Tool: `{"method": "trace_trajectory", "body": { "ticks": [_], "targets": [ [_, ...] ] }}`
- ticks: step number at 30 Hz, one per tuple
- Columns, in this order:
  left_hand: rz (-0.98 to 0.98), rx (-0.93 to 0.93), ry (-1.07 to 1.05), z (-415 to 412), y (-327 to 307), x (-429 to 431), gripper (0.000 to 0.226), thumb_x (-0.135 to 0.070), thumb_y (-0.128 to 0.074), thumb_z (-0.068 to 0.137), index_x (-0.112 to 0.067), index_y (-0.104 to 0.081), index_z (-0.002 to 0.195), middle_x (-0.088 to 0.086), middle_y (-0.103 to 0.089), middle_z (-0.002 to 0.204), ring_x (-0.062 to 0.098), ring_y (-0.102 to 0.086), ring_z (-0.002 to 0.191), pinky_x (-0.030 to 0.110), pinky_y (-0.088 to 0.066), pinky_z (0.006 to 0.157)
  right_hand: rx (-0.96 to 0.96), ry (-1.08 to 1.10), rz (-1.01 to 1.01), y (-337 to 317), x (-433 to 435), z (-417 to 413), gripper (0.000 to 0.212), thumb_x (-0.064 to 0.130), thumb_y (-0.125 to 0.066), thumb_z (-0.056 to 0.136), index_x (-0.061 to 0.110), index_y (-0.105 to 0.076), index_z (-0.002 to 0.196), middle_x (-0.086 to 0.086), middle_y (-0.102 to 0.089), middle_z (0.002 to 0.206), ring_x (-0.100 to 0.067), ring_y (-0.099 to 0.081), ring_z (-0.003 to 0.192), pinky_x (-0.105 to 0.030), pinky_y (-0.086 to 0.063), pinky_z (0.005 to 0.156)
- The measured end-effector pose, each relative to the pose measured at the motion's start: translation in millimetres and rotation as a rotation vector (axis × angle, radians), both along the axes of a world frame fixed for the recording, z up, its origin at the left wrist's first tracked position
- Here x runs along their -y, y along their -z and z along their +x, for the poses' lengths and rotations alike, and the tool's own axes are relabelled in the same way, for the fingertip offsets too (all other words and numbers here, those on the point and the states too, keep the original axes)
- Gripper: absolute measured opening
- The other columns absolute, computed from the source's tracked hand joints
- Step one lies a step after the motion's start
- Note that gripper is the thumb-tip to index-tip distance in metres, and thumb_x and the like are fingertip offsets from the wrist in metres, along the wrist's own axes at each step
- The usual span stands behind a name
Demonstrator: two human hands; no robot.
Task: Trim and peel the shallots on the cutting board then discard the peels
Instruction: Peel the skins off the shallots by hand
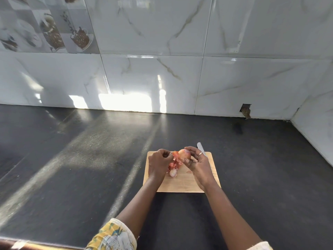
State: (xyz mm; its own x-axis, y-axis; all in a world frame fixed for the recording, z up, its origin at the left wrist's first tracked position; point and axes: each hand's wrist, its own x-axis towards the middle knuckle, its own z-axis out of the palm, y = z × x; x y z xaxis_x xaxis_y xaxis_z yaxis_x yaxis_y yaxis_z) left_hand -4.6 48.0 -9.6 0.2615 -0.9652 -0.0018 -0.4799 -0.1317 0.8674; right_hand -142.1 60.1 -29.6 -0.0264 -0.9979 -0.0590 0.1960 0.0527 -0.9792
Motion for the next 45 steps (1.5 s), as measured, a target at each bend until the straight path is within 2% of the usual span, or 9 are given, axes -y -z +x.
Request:
{"method": "trace_trajectory", "body": {
  "ticks": [7, 12, 15, 21, 26, 32, 35, 40, 45],
  "targets": [
    [0.024, -0.052, 0.018, 2.1, 7.8, 2.8, 0.009, -0.019, -0.067, 0.078, -0.013, -0.073, 0.083, 0.001, -0.072, 0.074, 0.014, -0.068, 0.069, 0.034, -0.057, 0.071, 0.014, -0.004, 0.037, 4.6, 3.7, 0.2, 0.036, -0.005, -0.064, 0.084, 0.021, -0.06, 0.108, 0.0, -0.064, 0.11, -0.015, -0.06, 0.101, -0.025, -0.049, 0.071],
    [0.025, -0.001, -0.014, 1.7, 4.8, 3.4, 0.011, -0.015, -0.062, 0.08, -0.01, -0.072, 0.083, -0.003, -0.065, 0.069, 0.007, -0.058, 0.058, 0.013, -0.044, 0.054, 0.058, -0.007, 0.044, 7.8, 4.7, 0.6, 0.035, -0.007, -0.06, 0.085, 0.021, -0.061, 0.106, -0.001, -0.063, 0.109, -0.02, -0.058, 0.104, -0.034, -0.05, 0.083],
    [0.038, 0.019, -0.036, 3.5, 6.7, 4.4, 0.011, -0.014, -0.06, 0.08, -0.009, -0.07, 0.083, -0.003, -0.063, 0.07, 0.001, -0.052, 0.055, 0.008, -0.038, 0.048, 0.123, 0.027, 0.057, 6.2, 5.3, -1.7, 0.035, -0.007, -0.058, 0.087, 0.023, -0.062, 0.103, 0.005, -0.066, 0.1, -0.015, -0.058, 0.097, -0.034, -0.046, 0.079],
    [0.029, 0.041, 0.025, 3.5, 10.5, 2.9, 0.022, -0.01, -0.053, 0.087, -0.008, -0.071, 0.099, 0.007, -0.072, 0.098, 0.014, -0.062, 0.083, 0.022, -0.045, 0.078, 0.197, 0.008, 0.084, 5.3, 7.0, -5.3, 0.029, -0.004, -0.055, 0.089, 0.019, -0.06, 0.105, 0.004, -0.067, 0.101, -0.011, -0.064, 0.088, -0.033, -0.045, 0.08],
    [-0.037, 0.075, 0.1, -0.4, 12.2, 3.9, 0.028, -0.013, -0.053, 0.089, -0.013, -0.068, 0.112, 0.001, -0.059, 0.128, 0.014, -0.055, 0.117, 0.023, -0.039, 0.102, 0.169, -0.005, 0.069, 7.4, 6.6, -4.5, 0.03, -0.004, -0.059, 0.087, 0.017, -0.06, 0.108, -0.003, -0.065, 0.108, -0.02, -0.06, 0.102, -0.035, -0.047, 0.085],
    [-0.226, -0.034, 0.251, -3.4, 5.0, -1.7, 0.037, -0.035, -0.07, 0.079, -0.018, -0.067, 0.112, -0.012, -0.063, 0.111, 0.002, -0.06, 0.098, 0.019, -0.05, 0.087, 0.1, 0.055, 0.047, 5.9, 6.7, -2.6, 0.038, -0.007, -0.066, 0.081, 0.025, -0.062, 0.1, 0.003, -0.066, 0.107, -0.02, -0.059, 0.104, -0.034, -0.048, 0.075],
    [-0.26, -0.017, 0.217, -5.9, 5.8, 0.1, 0.031, -0.032, -0.074, 0.076, -0.017, -0.071, 0.103, -0.012, -0.066, 0.101, 0.001, -0.064, 0.085, 0.017, -0.053, 0.079, 0.078, 0.072, 0.039, 4.0, 5.9, -0.4, 0.043, -0.012, -0.065, 0.079, 0.027, -0.061, 0.096, 0.012, -0.068, 0.098, -0.017, -0.059, 0.101, -0.032, -0.048, 0.074],
    [-0.237, -0.002, 0.191, -5.2, 10.1, 0.2, 0.013, -0.018, -0.067, 0.082, -0.018, -0.075, 0.092, -0.003, -0.073, 0.091, 0.007, -0.064, 0.085, 0.023, -0.05, 0.08, 0.058, 0.085, 0.037, 0.0, 4.2, -1.5, 0.041, -0.012, -0.063, 0.081, 0.023, -0.059, 0.1, 0.026, -0.068, 0.093, -0.017, -0.06, 0.098, -0.035, -0.047, 0.069],
    [-0.175, -0.041, 0.119, -3.3, 7.1, -0.6, 0.011, -0.018, -0.064, 0.082, -0.02, -0.075, 0.084, -0.007, -0.072, 0.074, 0.008, -0.065, 0.071, 0.025, -0.052, 0.069, 0.186, 0.091, 0.051, -3.3, 3.2, -2.1, 0.039, -0.013, -0.057, 0.085, 0.017, -0.061, 0.11, 0.007, -0.064, 0.099, -0.016, -0.062, 0.093, -0.031, -0.051, 0.08]
  ]
}}
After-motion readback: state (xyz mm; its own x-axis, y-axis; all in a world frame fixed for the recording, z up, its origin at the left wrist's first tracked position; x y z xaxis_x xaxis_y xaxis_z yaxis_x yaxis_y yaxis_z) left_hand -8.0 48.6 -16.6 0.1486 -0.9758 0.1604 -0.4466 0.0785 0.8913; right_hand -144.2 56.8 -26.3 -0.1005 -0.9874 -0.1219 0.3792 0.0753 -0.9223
